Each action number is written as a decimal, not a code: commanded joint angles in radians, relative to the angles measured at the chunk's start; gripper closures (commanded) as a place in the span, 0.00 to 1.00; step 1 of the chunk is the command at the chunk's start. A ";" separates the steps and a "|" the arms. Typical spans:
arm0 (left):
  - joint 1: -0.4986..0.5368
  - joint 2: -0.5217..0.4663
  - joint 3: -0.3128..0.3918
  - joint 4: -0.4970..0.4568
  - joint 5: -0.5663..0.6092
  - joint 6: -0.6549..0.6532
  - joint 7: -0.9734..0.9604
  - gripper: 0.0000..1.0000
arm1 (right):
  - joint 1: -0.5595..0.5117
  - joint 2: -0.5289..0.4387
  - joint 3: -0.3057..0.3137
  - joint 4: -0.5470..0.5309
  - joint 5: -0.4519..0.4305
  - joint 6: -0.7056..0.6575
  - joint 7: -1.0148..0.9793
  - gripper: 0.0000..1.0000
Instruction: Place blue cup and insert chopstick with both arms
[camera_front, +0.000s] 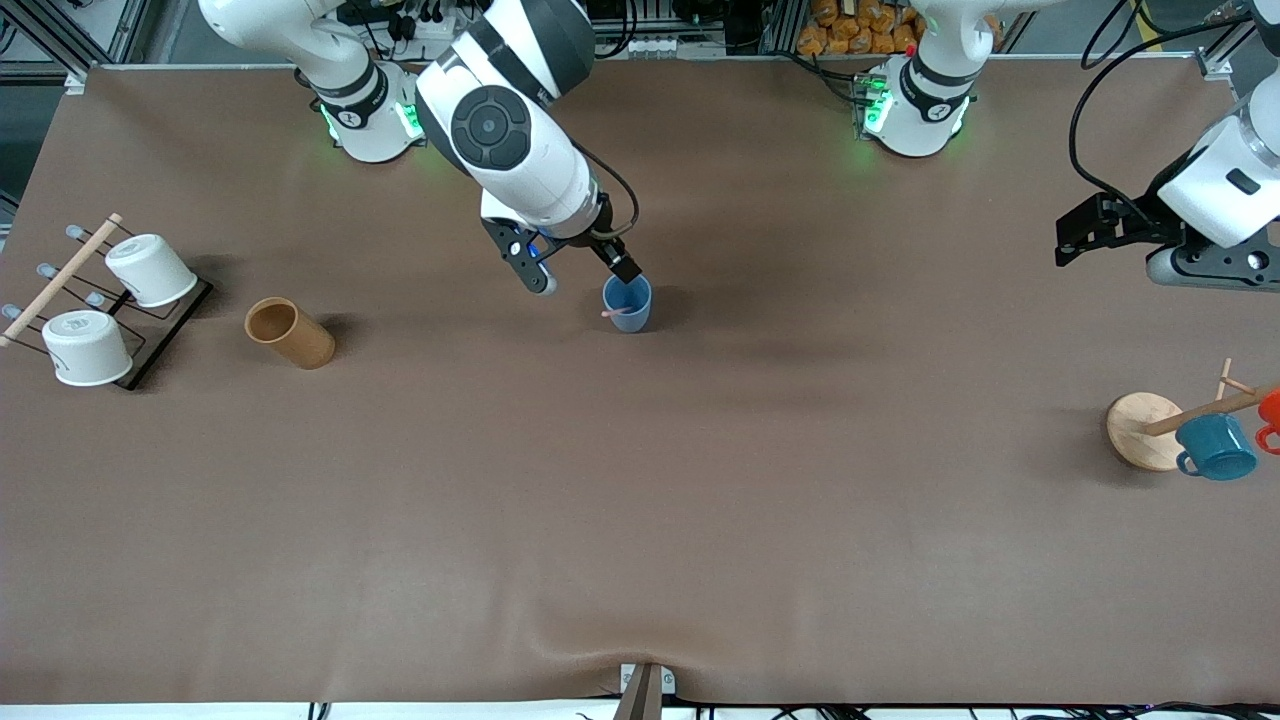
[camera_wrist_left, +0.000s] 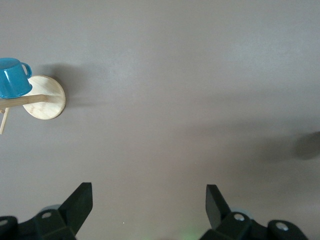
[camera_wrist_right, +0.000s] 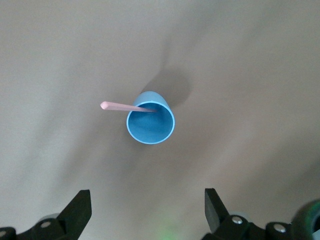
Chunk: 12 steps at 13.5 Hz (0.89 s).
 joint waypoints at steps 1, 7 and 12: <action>0.003 -0.016 -0.006 -0.011 0.018 0.006 0.004 0.00 | -0.012 -0.014 -0.014 0.044 -0.013 -0.039 0.015 0.00; 0.003 -0.017 -0.006 -0.011 0.018 0.005 0.004 0.00 | -0.128 -0.017 -0.018 0.170 -0.010 -0.204 -0.050 0.00; 0.003 -0.020 -0.006 -0.011 0.018 0.005 0.004 0.00 | -0.223 -0.035 -0.019 0.203 -0.007 -0.318 -0.214 0.00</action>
